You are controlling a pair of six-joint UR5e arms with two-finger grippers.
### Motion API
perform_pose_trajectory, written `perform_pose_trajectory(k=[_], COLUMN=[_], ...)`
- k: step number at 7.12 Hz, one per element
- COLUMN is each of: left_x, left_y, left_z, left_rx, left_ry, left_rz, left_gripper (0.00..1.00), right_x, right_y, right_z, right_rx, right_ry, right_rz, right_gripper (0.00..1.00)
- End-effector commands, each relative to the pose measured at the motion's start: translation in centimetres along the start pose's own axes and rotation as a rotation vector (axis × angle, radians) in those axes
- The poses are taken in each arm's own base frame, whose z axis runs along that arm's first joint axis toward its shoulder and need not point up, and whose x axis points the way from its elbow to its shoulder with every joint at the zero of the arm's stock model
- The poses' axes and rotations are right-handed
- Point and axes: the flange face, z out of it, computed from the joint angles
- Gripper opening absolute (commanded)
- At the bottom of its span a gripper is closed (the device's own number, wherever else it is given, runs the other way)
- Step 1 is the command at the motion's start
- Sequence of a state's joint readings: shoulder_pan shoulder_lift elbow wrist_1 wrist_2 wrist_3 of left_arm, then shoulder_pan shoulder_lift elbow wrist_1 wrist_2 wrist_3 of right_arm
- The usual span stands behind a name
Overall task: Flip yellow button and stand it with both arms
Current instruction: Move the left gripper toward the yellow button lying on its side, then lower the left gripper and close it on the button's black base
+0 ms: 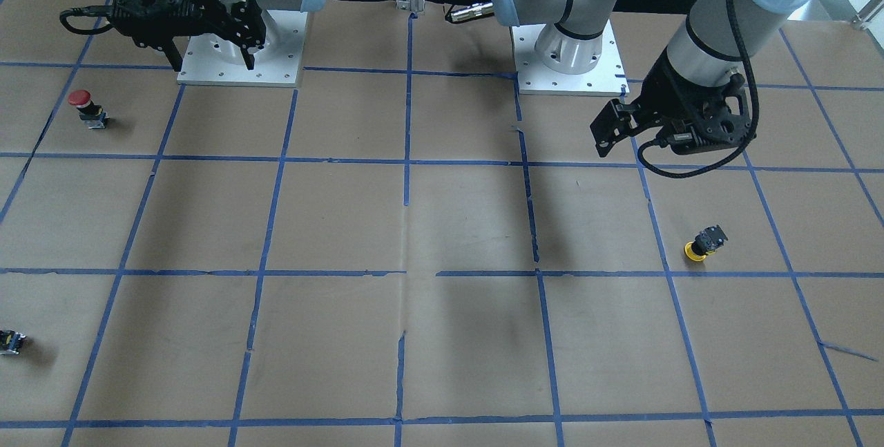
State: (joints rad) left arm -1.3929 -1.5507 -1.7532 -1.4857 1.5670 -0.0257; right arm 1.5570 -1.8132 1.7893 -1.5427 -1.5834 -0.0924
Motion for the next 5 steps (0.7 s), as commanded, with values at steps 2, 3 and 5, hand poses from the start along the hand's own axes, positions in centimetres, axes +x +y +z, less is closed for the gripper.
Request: perform_pose_trajectory(k=[2,3,5], left_x=[-9.5,-11.3,-15.7], left_y=[-1.1,-1.3,-4.8], left_z=[4.1,4.9,7.3], left_rx=[-0.026,-0.038,0.068], left_ry=[0.015,0.020,0.012], left_rz=[-0.103,-0.145,-0.225], left_gripper=[1.00,1.00,1.00], right_x=[0.1,0.0,-0.2], right_y=[0.9,2.1,2.5], right_z=[-1.5,-1.8,-1.5], right_rx=[0.031,0.044,0.039], right_ry=[0.017,0.016,0.007], right_rz=[-0.013,-0.013,-0.014], right_gripper=[1.00,1.00,1.00])
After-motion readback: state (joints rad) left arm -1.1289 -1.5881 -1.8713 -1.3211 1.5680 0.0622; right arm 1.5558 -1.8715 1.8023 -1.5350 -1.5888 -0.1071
